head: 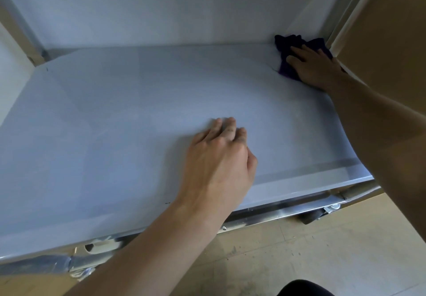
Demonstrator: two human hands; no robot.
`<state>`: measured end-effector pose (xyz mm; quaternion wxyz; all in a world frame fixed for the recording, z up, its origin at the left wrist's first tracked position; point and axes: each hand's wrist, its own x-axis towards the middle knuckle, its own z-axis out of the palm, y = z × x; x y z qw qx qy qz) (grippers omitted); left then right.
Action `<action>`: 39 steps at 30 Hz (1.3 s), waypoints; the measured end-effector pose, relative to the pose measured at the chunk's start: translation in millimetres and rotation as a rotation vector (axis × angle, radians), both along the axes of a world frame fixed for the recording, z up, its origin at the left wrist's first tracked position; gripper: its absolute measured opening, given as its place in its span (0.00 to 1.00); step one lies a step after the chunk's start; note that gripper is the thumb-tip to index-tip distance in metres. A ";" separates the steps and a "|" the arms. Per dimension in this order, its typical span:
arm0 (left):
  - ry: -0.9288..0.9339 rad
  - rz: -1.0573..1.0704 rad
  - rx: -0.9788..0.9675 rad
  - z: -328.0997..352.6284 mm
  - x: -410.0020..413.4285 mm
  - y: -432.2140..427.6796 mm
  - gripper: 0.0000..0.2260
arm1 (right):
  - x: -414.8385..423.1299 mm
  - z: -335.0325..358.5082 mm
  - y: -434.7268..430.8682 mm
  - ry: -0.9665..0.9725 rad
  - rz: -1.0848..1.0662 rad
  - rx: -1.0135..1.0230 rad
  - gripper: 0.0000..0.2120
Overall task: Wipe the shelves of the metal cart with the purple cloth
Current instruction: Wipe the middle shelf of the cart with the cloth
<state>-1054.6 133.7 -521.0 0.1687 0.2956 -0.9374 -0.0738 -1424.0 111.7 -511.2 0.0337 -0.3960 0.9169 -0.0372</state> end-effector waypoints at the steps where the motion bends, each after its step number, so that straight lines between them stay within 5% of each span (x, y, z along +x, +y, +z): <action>1: -0.012 0.005 -0.003 0.4 -0.8 0.0 0.23 | 0.7 0.0 0.0 -0.009 -0.005 0.017 0.36; 26: -0.262 0.054 -0.002 12.8 -11.9 16.2 0.19 | 176.3 4.5 134.2 -0.064 0.044 0.014 0.28; 33: 0.009 -0.106 0.027 17.8 -24.0 40.8 0.12 | 179.4 5.4 140.3 -0.055 0.019 -0.006 0.28; 39: 0.065 -0.199 0.018 5.9 -39.5 52.1 0.11 | 157.1 7.5 156.5 -0.051 0.007 0.005 0.27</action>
